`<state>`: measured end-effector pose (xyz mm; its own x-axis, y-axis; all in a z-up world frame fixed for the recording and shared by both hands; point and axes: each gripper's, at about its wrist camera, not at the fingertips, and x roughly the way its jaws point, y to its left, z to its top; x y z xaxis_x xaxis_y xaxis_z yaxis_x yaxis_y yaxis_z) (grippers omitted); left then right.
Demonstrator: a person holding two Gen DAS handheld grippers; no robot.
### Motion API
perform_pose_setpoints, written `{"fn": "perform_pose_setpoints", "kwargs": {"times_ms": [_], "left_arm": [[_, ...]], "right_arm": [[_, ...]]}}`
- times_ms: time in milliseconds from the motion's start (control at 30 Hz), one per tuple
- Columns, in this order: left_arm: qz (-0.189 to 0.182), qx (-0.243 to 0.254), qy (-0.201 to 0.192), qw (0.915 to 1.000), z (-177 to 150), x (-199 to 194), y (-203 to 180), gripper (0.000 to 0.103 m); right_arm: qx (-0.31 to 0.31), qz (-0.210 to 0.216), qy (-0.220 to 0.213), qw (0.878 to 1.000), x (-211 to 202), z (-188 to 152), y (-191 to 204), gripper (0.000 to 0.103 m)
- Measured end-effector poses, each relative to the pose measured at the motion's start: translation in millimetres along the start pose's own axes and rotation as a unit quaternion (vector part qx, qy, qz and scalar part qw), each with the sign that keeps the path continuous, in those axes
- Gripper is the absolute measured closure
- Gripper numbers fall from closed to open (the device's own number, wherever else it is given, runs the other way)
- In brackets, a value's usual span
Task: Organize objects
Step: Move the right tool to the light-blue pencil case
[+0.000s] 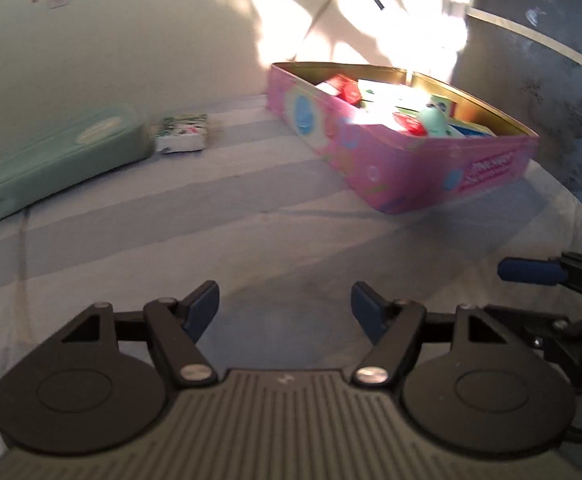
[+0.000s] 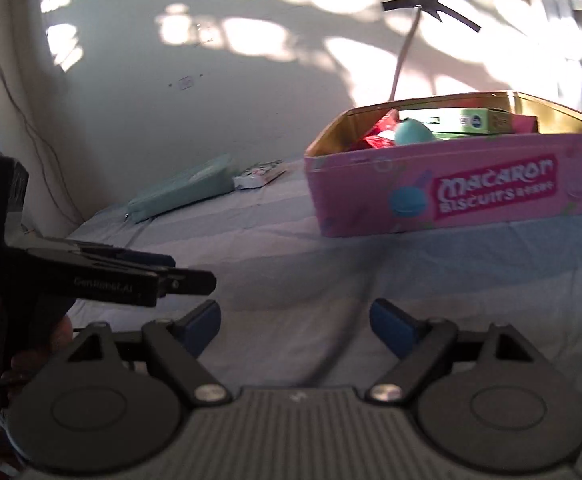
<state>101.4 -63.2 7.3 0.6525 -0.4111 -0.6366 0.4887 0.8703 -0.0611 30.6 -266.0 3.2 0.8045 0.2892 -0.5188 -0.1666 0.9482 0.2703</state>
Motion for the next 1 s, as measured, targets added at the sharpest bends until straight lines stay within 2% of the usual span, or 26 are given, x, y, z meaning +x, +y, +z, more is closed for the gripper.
{"fn": "perform_pose_setpoints", "kwargs": {"times_ms": [133, 233, 300, 400, 467, 567, 667, 767, 833, 1000], "left_arm": [[0.076, -0.067, -0.009, 0.9948, 0.4, -2.9, 68.1, 0.029], [0.134, -0.11, -0.021, 0.9846, -2.9, -4.7, 114.1, 0.029], [0.162, -0.146, -0.026, 0.9756, -5.6, -5.4, 142.7, 0.029], [0.17, -0.188, -0.054, 0.9659, -9.7, -13.9, 168.3, 0.029], [0.165, -0.205, -0.062, 0.9627, -11.9, -19.1, 178.6, 0.029], [0.189, -0.193, -0.055, 0.9612, -10.8, -20.2, 177.2, 0.029], [0.193, -0.191, -0.052, 0.9611, -9.7, -18.4, 181.3, 0.029], [0.196, -0.195, -0.051, 0.9598, -9.7, -18.5, 184.7, 0.028], [0.197, -0.192, -0.05, 0.96, -10.1, -19.1, 183.6, 0.028], [0.193, -0.195, -0.05, 0.9602, -11.0, -19.0, 185.8, 0.025]], "right_arm": [[-0.028, 0.05, 0.037, 0.998, 41.2, 16.2, 32.2, 0.023], [-0.022, 0.081, 0.072, 0.994, 77.9, 26.9, 51.2, 0.024], [-0.047, 0.092, 0.08, 0.991, 98.8, 38.0, 70.2, 0.027], [-0.054, 0.102, 0.082, 0.99, 130.3, 60.8, 89.0, 0.028], [-0.047, 0.099, 0.079, 0.991, 153.1, 75.5, 99.3, 0.028], [-0.05, 0.079, 0.071, 0.993, 185.0, 90.4, 112.3, 0.028], [-0.042, 0.051, 0.049, 0.997, 212.3, 108.6, 116.2, 0.028], [-0.026, 0.014, 0.024, 0.999, 242.4, 139.5, 113.7, 0.028], [-0.015, 0.006, 0.017, 1.0, 266.0, 160.0, 112.2, 0.028], [-0.018, -0.027, 0.056, 0.998, 329.2, 182.0, 115.0, 0.023]]}}
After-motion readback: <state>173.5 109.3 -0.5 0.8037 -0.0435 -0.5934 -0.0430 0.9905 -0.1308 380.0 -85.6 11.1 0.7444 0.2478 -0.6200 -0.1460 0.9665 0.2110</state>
